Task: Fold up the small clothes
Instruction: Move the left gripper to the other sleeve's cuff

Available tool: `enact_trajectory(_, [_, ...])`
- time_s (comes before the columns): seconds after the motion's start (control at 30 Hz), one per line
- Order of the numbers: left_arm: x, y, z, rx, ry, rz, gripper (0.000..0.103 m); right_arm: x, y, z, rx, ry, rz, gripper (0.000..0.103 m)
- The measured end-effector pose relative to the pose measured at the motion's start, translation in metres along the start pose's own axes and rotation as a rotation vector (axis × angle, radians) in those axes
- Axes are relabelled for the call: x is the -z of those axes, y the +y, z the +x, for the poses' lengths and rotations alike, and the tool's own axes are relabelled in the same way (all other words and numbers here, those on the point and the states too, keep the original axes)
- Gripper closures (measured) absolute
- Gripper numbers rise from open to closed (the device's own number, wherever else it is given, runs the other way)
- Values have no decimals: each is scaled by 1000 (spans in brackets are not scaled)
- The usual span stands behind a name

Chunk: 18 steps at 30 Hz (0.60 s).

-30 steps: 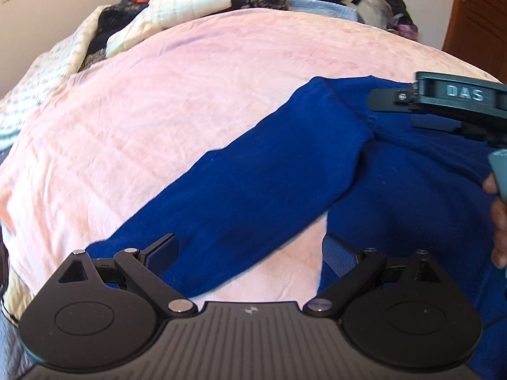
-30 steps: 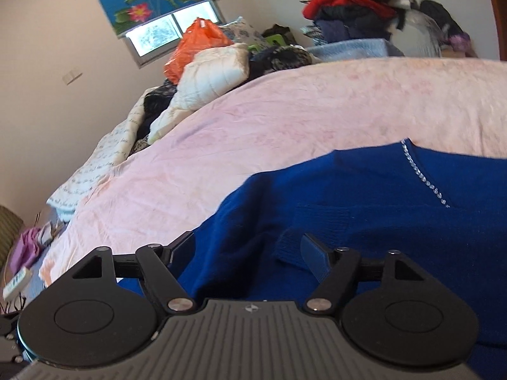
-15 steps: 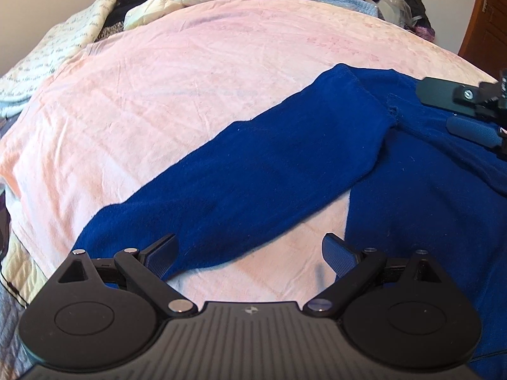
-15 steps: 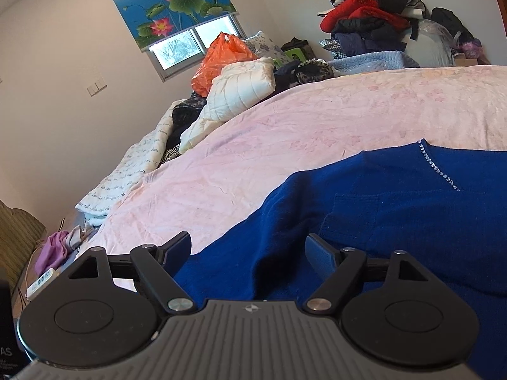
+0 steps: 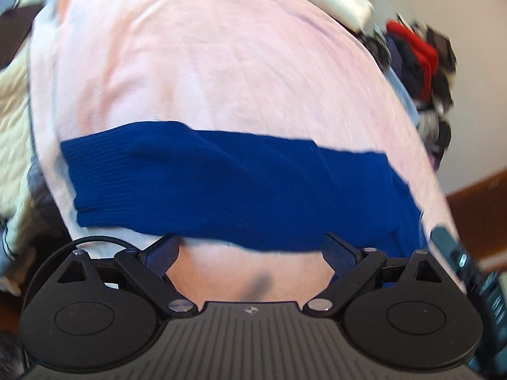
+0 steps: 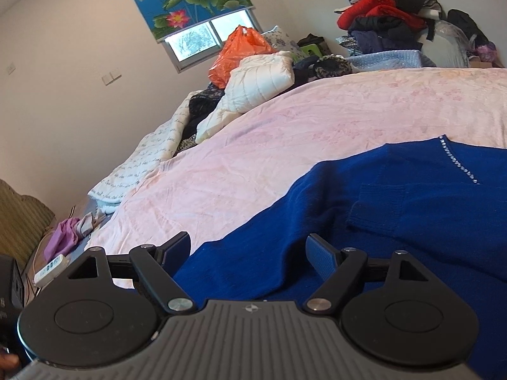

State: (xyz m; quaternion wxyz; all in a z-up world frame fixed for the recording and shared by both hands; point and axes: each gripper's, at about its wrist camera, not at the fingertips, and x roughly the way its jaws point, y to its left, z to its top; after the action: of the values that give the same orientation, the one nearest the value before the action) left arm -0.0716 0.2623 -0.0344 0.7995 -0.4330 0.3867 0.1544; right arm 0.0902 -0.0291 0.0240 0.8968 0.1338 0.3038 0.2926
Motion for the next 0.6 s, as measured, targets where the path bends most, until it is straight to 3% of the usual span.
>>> enact_trajectory(0.1, [-7, 16, -1, 50, 12, -94, 6, 5, 16, 4, -30, 7, -64, 20])
enact_trajectory(0.17, [-12, 23, -3, 39, 9, -139, 6, 11, 34, 9, -41, 23, -176, 20])
enact_trajectory(0.47, [-35, 57, -1, -32, -55, -277, 5, 70, 149, 30, -70, 69, -873, 23])
enact_trajectory(0.6, [-38, 70, -5, -32, -46, -315, 5, 104, 185, 49, -78, 105, -1137, 32])
